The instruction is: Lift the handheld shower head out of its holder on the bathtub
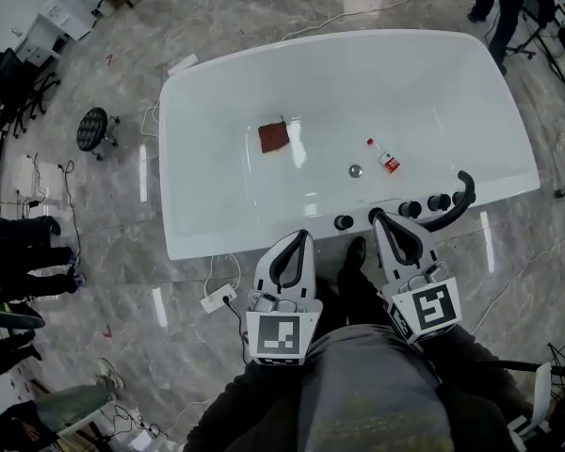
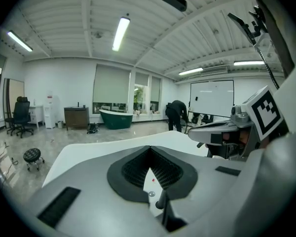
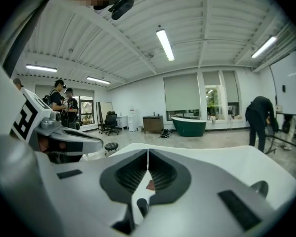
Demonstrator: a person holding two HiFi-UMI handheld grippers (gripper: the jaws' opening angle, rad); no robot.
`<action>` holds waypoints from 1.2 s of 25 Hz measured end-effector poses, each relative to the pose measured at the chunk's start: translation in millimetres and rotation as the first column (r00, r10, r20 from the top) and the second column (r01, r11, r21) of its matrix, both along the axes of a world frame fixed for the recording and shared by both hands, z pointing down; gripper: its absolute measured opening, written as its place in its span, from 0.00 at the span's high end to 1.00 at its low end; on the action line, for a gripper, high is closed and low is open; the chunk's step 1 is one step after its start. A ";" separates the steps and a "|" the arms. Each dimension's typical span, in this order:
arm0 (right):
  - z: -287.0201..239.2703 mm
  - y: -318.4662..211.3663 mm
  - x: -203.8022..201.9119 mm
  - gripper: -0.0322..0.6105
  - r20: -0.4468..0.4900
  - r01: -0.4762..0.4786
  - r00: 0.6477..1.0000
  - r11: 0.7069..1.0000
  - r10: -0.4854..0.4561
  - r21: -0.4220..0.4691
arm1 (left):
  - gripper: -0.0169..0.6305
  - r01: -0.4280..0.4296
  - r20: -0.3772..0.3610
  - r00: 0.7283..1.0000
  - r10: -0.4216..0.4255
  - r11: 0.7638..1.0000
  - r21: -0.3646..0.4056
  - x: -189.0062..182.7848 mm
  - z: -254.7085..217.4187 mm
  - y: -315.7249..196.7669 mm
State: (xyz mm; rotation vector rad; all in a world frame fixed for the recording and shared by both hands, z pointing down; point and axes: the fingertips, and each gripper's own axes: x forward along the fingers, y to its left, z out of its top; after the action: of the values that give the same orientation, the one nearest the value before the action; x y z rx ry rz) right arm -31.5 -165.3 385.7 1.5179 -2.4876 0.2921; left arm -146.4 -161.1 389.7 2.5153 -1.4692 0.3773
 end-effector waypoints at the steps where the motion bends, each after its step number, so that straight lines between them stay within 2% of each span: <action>1: 1.3 -2.7 1.0 0.94 0.007 0.000 1.000 1.000 0.000 -0.005 | 0.97 -0.002 0.003 1.000 0.003 1.000 -0.008 1.8 1.0 -1.2; 17: 14.8 -67.5 12.2 0.94 0.136 0.074 0.988 0.997 -0.072 -0.013 | 0.97 -0.010 0.127 0.992 0.020 0.997 -0.075 31.0 11.9 -58.8; 25: 33.6 -75.6 8.7 0.94 0.159 0.123 0.980 0.992 -0.116 -0.035 | 0.97 0.012 0.119 0.993 0.003 0.992 -0.125 36.7 31.1 -62.0; 30: 38.7 -71.4 -5.6 0.86 0.140 0.123 0.983 0.991 -0.116 -0.045 | 0.97 -0.011 0.091 0.996 0.022 0.992 -0.124 27.6 38.2 -59.4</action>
State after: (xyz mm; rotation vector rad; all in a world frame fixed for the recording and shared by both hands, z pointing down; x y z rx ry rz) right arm -37.1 -236.7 424.4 1.3643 -2.6407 0.4534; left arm -118.8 -220.5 427.9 2.4442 -1.4113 0.5766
